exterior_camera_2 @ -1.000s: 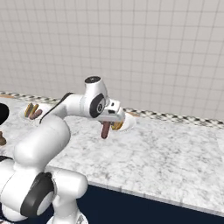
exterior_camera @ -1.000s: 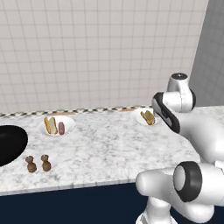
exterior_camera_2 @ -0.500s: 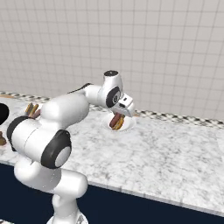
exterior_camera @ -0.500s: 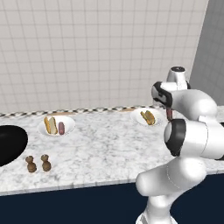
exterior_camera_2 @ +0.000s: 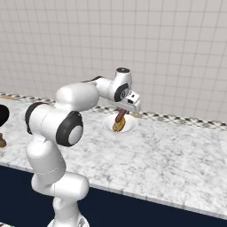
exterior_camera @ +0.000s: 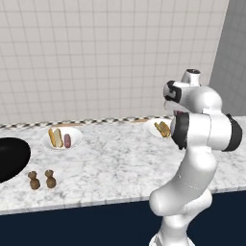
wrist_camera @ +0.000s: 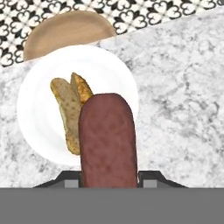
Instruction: Place one bun and one sausage from the bowl on each plate.
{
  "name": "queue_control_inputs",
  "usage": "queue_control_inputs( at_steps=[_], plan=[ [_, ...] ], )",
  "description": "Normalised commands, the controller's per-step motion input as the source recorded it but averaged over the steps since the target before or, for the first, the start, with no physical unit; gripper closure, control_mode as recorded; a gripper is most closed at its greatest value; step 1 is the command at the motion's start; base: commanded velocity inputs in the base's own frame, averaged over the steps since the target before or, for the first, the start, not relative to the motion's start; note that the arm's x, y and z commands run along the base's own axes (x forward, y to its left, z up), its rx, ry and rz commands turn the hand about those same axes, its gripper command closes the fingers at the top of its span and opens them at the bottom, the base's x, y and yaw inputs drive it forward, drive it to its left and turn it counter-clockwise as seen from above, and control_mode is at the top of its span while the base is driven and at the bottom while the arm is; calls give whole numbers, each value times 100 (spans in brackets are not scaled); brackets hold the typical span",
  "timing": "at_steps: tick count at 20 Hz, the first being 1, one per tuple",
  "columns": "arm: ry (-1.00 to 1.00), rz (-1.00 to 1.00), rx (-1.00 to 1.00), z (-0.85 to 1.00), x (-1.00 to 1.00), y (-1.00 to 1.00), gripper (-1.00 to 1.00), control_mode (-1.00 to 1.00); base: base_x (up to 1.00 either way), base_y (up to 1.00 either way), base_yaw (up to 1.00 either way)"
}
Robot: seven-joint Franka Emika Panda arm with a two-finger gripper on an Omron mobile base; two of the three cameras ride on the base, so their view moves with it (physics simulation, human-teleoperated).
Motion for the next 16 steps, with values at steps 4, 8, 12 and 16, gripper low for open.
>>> queue_control_inputs(
  at_steps=[4,8,12,16],
  plan=[
    [1,8,-3,-54,49,-1,100,-100,0,0,0],
    [9,10,-2,-36,56,-11,100,-100,0,0,0],
    [11,13,-3,-38,30,-2,100,-100,0,0,0],
    [1,12,-4,-36,11,0,100,-100,0,0,0]
  ],
)
